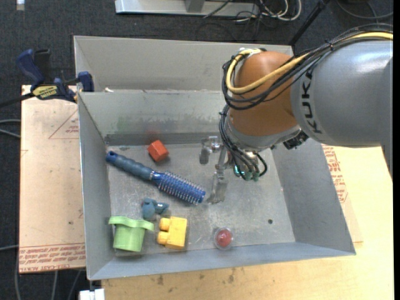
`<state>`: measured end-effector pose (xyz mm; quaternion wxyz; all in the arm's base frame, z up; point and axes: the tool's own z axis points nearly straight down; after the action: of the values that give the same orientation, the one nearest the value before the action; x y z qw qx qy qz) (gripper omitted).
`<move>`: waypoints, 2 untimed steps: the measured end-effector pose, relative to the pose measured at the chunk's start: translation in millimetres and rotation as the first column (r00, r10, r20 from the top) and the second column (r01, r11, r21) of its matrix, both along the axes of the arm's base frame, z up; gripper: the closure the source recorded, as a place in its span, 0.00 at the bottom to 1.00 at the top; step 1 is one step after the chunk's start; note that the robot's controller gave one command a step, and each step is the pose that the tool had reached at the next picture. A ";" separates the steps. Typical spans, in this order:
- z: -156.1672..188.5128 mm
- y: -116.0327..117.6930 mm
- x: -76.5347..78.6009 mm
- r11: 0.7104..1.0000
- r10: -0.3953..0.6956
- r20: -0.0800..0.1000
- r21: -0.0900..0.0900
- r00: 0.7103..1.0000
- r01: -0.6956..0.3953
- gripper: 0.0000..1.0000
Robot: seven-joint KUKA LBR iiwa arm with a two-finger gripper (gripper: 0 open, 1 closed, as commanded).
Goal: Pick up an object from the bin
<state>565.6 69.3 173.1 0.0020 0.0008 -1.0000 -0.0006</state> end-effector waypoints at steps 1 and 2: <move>-88.1 93.5 -24.1 1.000 -0.025 0.005 0.005 1.000 0.025 0.00; -86.0 88.2 -22.7 0.999 -0.033 0.006 0.002 0.999 0.033 1.00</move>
Offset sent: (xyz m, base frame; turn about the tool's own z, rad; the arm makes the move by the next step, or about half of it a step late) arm -0.0233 0.0863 -0.0868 0.0349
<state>542.9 157.5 87.1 -0.0009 -0.0158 -0.9999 -0.0017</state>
